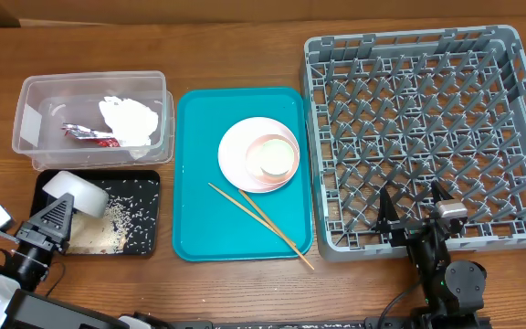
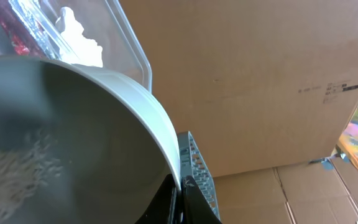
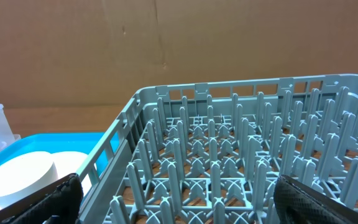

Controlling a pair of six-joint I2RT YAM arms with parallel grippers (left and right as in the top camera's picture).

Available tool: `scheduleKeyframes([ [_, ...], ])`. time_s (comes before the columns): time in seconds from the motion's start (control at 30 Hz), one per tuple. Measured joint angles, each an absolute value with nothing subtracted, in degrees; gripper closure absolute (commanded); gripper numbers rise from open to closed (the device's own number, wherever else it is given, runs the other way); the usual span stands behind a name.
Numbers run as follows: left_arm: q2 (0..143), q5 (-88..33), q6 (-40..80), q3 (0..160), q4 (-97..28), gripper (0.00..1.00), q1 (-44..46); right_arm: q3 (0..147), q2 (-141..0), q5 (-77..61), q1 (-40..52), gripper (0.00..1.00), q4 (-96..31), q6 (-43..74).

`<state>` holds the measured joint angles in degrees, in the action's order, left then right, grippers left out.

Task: Sort waste into correct bins and load items into the dishwasher
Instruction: 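Carry the bowl over the black tray and tip the rice out, then set the empty bowl back on the teal tray and raise the left arm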

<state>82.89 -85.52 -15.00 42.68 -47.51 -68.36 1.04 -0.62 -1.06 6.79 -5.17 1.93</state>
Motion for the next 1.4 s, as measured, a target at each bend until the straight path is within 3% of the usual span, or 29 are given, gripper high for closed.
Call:
scheduleKeyframes([
  [0.67, 82.87, -88.86, -2.17, 42.30, -38.96, 0.96, -64.14, 1.04, -0.62, -1.06, 6.81, 0.00, -5.17, 1.93],
  [0.97, 82.87, -77.14, -1.34, 43.00, -48.77, 0.96, -62.33, 1.04, -0.62, -1.04, 6.79, 0.00, -5.17, 1.93],
  [1.2, 81.21, -60.71, -2.02, 57.56, -63.70, 0.96, -47.57, 1.04, -0.62, -1.06, 6.79, 0.00, -5.17, 1.93],
  [1.4, 80.12, -40.47, 4.56, 67.29, -63.16, 0.96, -20.60, 1.04, -0.62, -1.04, 6.79, 0.00, -5.19, 1.96],
])
